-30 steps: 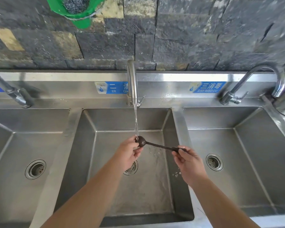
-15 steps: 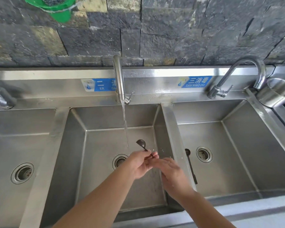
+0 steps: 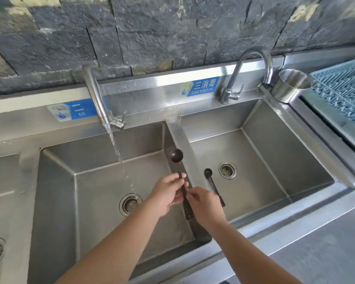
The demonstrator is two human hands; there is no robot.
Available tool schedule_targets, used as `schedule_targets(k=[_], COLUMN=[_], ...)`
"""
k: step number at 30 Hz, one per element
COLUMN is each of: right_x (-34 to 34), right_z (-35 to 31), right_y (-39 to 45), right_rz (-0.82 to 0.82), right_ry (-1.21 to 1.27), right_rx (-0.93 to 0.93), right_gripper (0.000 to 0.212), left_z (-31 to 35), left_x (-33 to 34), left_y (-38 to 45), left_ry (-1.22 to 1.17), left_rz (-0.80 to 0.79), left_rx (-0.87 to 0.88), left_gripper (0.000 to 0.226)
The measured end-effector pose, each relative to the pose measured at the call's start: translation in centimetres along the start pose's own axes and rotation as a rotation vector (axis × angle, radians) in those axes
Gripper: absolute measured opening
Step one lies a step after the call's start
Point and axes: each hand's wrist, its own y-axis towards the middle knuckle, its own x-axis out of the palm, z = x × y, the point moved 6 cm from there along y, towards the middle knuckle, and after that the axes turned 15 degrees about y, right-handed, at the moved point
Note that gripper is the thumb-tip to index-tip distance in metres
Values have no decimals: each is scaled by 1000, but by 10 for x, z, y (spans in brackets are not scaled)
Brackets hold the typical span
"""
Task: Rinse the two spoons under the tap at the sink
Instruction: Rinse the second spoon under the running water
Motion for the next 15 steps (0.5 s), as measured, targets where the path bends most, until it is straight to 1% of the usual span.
schedule_targets(k=[4,8,10,12,15], right_x=[-50,-108,-131,-148,-163], right_z=[25,64,91,121,170], right_y=[27,58,76,100,138], right_rz=[56,68,33,-8,-73], right_ry=[29,82,102,104,45], right_rx=[84,161,222,287,374], right_gripper=[12,8,15,21,23], left_z=[14,16,13,5,-12], left_x=[58,119,148,174,206], left_y=[22,54,75,102,143], left_ry=[70,60,88,175,255], left_rz=[-29,6,50,121,208], left_rx=[23,-4,-21,-43,-85], left_gripper=[24,23,20,16,16])
